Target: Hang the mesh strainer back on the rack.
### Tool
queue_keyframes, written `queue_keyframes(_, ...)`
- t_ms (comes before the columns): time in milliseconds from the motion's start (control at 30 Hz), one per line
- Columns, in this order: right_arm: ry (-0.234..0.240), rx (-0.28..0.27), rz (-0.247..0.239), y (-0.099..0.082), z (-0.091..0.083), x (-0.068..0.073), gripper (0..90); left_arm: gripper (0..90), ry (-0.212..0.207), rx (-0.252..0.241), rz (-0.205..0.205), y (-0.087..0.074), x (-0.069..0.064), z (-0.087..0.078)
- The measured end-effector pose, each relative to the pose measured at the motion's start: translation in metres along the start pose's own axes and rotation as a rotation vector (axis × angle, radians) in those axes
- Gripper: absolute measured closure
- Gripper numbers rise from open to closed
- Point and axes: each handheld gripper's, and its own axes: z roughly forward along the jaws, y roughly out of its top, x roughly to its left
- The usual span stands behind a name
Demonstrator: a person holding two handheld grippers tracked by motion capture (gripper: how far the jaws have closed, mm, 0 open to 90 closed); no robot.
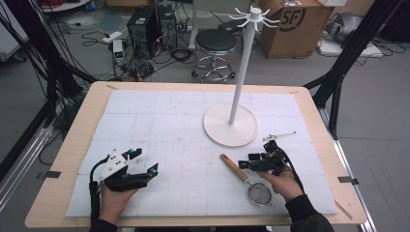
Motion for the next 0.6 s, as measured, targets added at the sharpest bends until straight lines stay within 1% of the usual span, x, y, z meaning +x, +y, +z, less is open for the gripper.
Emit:
queue_keyframes(67,-0.001,0.012,-0.018,0.0,0.002,0.002,27.0,19.1,-0.001,-0.001,0.004,0.0,-0.001,-0.002)
queue_keyframes(100,0.001,0.025,-0.019,-0.001,0.003,0.005,28.4,19.1,0.0,-0.001,0.005,0.0,-0.001,-0.002)
queue_keyframes(133,-0.003,0.031,-0.034,-0.001,0.004,0.005,29.7,19.1,0.003,0.0,0.004,-0.001,-0.001,-0.003)
queue_keyframes(167,-0.002,0.043,-0.036,-0.002,0.005,0.007,30.7,19.1,0.0,0.0,0.003,-0.001,-0.001,-0.003)
queue_keyframes(233,-0.005,0.052,-0.056,-0.002,0.006,0.01,32.5,19.1,-0.003,0.0,0.005,-0.001,-0.001,-0.004)
queue_keyframes(367,-0.012,0.073,-0.064,-0.002,0.008,0.013,36.8,19.1,0.001,0.003,0.007,-0.001,-0.002,-0.006)
queue_keyframes(400,-0.015,0.083,-0.056,-0.002,0.008,0.014,37.1,19.1,0.001,0.001,0.008,-0.001,-0.002,-0.006)
queue_keyframes(467,-0.028,0.094,-0.071,-0.003,0.01,0.014,38.7,19.1,0.007,0.004,0.009,-0.001,-0.004,-0.009)
queue_keyframes(533,-0.028,0.094,-0.082,-0.003,0.011,0.015,40.7,19.1,0.014,-0.003,0.007,-0.001,-0.005,-0.013)
queue_keyframes(600,-0.033,0.112,-0.078,-0.004,0.012,0.018,42.2,19.1,0.019,-0.009,0.007,0.0,-0.006,-0.017)
